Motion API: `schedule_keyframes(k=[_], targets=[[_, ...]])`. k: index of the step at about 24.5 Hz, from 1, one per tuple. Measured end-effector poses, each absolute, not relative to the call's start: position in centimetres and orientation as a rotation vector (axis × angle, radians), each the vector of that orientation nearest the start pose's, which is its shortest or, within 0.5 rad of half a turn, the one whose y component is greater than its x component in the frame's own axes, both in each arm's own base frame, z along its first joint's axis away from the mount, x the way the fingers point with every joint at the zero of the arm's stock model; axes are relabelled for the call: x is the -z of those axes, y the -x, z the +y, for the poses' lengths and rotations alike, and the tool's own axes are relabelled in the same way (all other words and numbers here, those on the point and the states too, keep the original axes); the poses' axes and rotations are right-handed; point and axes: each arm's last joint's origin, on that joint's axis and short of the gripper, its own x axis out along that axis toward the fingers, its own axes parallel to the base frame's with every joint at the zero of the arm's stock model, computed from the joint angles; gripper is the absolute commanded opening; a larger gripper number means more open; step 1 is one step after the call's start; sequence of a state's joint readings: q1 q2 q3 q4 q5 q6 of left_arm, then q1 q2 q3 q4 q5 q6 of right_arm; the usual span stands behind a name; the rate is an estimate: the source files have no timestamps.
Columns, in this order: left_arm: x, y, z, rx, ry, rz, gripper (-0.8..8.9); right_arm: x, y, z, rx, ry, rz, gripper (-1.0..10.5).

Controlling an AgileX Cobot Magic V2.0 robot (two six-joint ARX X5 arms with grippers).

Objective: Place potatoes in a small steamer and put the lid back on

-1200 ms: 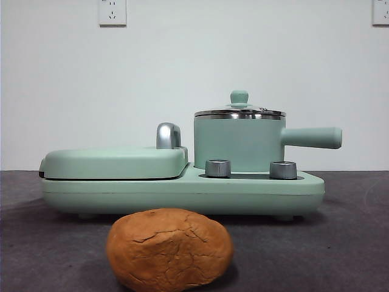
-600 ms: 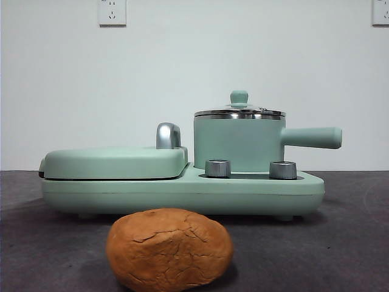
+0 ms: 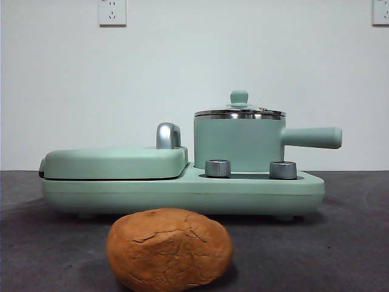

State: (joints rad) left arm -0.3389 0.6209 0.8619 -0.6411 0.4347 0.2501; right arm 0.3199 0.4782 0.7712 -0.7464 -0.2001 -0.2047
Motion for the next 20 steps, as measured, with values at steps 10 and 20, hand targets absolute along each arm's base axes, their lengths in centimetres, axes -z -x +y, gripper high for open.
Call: schedule_keyframes(k=[10,20], targets=[[-33.4,-17.3,-8.8,0.797,-0.145,0.241,3.42,-31.0,-10.0,3.9,-0.533,0.203,0.434,3.4],[-30.6,-24.0,-15.7,0.843,-0.107,0.246,3.42,-31.0,-10.0,3.9,-0.532,0.2,0.427,3.4]])
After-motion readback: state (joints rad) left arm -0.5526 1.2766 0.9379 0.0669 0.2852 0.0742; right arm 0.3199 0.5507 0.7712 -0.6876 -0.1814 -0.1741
